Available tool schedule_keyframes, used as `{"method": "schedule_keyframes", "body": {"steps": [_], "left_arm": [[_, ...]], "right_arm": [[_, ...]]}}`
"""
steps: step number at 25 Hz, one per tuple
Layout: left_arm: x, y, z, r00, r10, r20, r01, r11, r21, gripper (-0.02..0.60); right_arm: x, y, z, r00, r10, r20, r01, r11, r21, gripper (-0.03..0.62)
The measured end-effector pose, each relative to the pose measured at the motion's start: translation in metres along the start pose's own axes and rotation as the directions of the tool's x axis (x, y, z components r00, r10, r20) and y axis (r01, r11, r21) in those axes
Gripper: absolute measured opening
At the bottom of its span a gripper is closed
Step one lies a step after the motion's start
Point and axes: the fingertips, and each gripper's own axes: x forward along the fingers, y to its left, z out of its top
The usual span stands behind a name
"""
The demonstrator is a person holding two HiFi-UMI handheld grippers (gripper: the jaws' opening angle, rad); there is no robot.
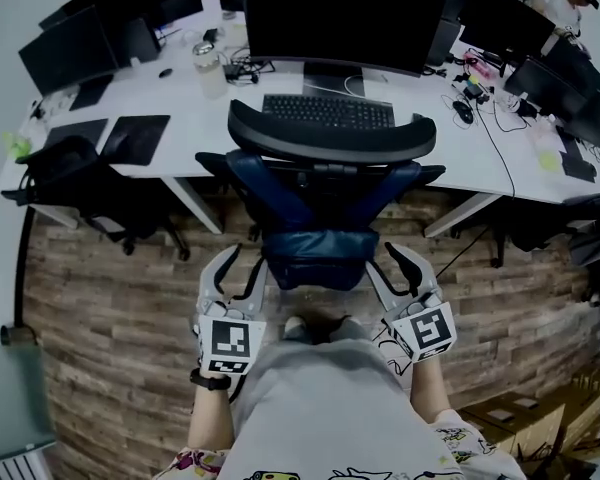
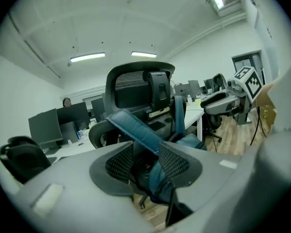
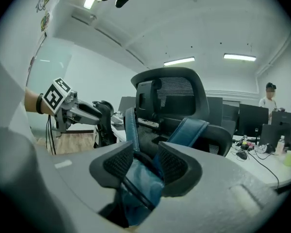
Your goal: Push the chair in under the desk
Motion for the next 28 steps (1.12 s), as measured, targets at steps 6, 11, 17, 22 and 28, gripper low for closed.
{"method": "schedule_keyframes", "body": {"steps": [6, 11, 17, 22, 28], "left_arm": [[-0.008, -0.015, -0.007, 0.999, -0.048, 0.007, 0.049, 0.993, -0.104, 0.116], [-0.009, -0.021, -0.017, 0.998, -0.062, -0.018, 0.059, 0.991, -0.12, 0.076], [-0.013, -0.022, -0.021, 0.997, -0.078, -0.003, 0.077, 0.981, -0.177, 0.026], [-0.016, -0.023, -0.022, 0.996, -0.089, 0.013, 0.09, 0.974, -0.209, 0.011], [-0.016, -0.025, -0.026, 0.994, -0.108, -0.002, 0.105, 0.972, -0.208, 0.011]], "right_arm": [[-0.002, 0.01, -0.012, 0.999, 0.043, -0.021, -0.041, 0.994, 0.096, 0.098], [-0.002, 0.015, -0.021, 0.998, 0.049, -0.04, -0.043, 0.988, 0.15, 0.05], [-0.003, 0.025, -0.023, 0.997, 0.074, -0.035, -0.066, 0.981, 0.183, 0.007], [-0.002, 0.035, -0.023, 0.994, 0.101, -0.038, -0.092, 0.977, 0.194, 0.002], [-0.002, 0.042, -0.021, 0.991, 0.125, -0.044, -0.114, 0.976, 0.188, 0.002]]}}
